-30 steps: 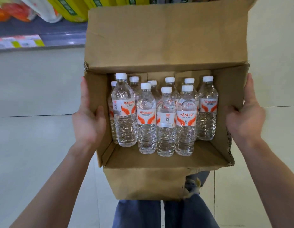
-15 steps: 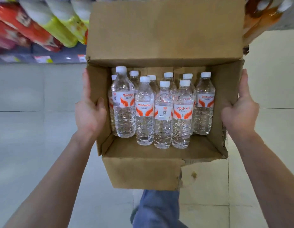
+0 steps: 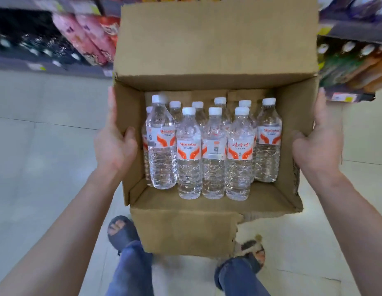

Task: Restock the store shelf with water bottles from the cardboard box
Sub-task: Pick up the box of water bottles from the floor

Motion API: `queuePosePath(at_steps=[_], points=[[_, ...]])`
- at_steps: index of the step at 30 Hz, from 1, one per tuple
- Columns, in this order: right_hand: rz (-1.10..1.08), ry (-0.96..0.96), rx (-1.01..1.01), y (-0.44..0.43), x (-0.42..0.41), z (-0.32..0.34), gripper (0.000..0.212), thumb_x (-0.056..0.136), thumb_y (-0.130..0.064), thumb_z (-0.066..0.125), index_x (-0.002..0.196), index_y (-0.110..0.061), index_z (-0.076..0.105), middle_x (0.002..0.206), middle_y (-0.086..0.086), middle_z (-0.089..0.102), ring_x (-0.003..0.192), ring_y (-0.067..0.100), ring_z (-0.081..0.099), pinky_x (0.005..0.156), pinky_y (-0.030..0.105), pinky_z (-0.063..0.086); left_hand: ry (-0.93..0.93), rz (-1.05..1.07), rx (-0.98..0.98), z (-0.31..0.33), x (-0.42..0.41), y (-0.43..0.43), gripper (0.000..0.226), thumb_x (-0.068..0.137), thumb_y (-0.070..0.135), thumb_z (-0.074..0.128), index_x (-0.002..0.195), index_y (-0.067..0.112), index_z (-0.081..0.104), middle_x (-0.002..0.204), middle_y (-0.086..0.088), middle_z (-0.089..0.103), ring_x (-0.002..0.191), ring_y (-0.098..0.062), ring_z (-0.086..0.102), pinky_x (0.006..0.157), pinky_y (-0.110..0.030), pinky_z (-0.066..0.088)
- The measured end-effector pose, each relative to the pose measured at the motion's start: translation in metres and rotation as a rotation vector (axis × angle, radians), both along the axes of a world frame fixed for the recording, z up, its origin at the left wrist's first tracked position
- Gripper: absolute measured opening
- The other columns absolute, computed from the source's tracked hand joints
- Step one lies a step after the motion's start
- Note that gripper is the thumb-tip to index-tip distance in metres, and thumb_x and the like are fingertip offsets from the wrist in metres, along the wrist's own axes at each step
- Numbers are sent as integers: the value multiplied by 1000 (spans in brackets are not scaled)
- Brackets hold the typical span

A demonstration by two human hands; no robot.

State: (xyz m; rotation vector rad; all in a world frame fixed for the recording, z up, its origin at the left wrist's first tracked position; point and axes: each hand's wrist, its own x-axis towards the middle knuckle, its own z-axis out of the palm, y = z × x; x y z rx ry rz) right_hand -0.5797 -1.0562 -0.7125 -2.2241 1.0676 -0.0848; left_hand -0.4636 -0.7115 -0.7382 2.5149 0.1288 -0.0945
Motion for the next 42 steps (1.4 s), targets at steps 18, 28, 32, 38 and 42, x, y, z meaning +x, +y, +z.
queuePosePath(at_steps=[18, 28, 32, 38, 42], points=[[-65, 117, 75, 434, 206, -32, 92, 91, -5, 59, 160, -50, 18, 95, 22, 74, 82, 39, 68, 90, 39, 54, 116, 8, 36, -14, 210, 437, 94, 101, 9, 59, 163, 55, 6, 47, -8, 44, 43, -26, 46, 51, -31, 43], [-89, 72, 104, 601, 358, -57, 89, 90, -7, 59, 156, -54, 22, 83, 17, 74, 77, 36, 69, 88, 41, 57, 82, 39, 116, -17, 351, 600, 93, 101, 11, 61, 164, 51, 5, 47, -9, 51, 44, -27, 51, 52, -30, 39], [-90, 41, 118, 669, 405, -60, 92, 90, -6, 57, 155, -59, 18, 77, 13, 72, 70, 36, 67, 82, 34, 55, 54, 22, 113, -26, 397, 667, 91, 101, 9, 60, 167, 43, 7, 44, -4, 45, 42, -25, 46, 55, -32, 35], [-153, 52, 59, 784, 457, -73, 92, 93, -7, 58, 157, -58, 15, 78, 15, 70, 68, 37, 60, 79, 31, 50, 60, 2, 44, -55, 463, 773, 92, 101, 11, 59, 165, 50, 4, 46, -8, 44, 43, -31, 46, 59, -39, 47], [-190, 59, 29, 859, 479, -97, 95, 90, -8, 58, 152, -65, 15, 90, 11, 73, 74, 37, 68, 90, 51, 59, 50, -86, 42, -81, 506, 843, 95, 101, 11, 57, 160, 56, -2, 50, -12, 50, 44, -35, 48, 59, -49, 55]])
